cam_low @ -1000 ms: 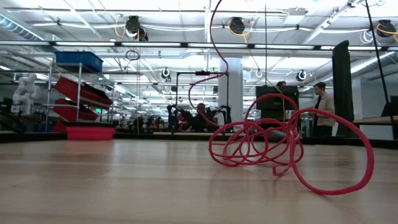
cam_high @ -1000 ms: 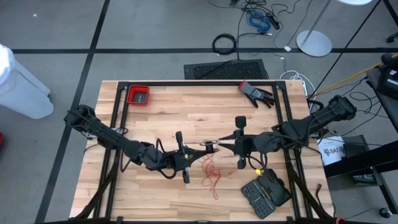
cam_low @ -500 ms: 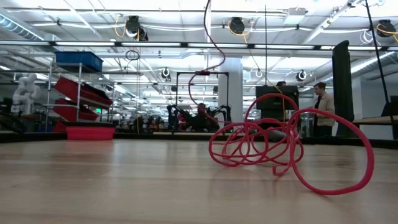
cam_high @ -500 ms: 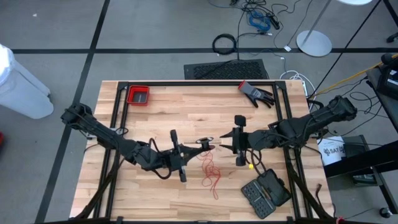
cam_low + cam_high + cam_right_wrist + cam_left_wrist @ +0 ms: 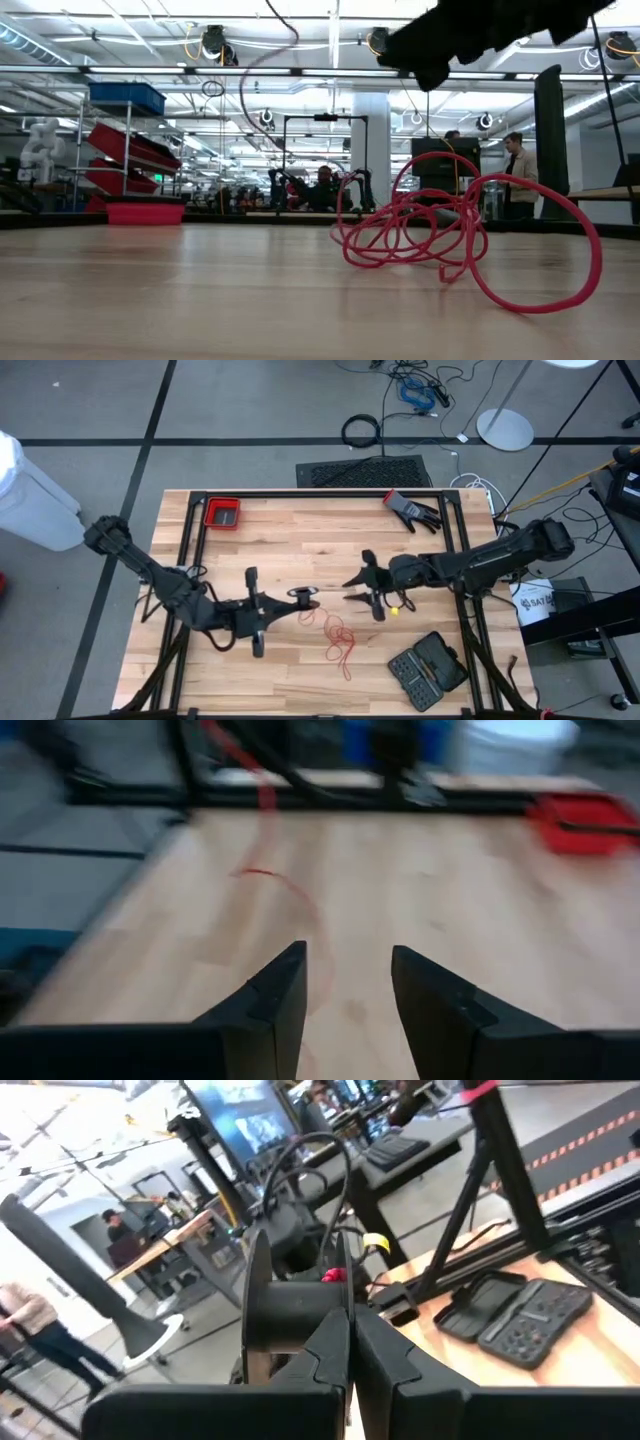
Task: Coil cords
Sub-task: Coil the red wire onto the spool
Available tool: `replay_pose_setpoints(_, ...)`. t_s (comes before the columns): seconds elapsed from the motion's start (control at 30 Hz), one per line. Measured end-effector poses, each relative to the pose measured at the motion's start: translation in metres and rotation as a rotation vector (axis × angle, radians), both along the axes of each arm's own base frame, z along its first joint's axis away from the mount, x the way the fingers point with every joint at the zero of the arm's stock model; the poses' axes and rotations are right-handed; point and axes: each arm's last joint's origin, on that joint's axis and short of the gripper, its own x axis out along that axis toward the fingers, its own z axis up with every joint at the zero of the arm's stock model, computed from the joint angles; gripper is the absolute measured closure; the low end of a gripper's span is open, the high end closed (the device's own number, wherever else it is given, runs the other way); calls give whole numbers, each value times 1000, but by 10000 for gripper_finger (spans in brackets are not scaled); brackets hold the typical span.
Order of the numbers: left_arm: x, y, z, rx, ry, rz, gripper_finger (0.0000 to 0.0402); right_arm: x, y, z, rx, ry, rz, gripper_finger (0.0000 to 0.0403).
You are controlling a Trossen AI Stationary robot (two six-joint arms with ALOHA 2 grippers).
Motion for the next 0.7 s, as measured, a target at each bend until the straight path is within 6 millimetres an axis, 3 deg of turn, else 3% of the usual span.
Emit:
replay_pose_setpoints(0.33, 1, -2, -5, 39, 53, -175, 394, 43, 9, -29, 3, -140, 66, 267)
replay_pose_setpoints(0.7, 3, -2, -5, 33, 56, -259, 394, 109, 37, -36, 71, -109, 313, 267)
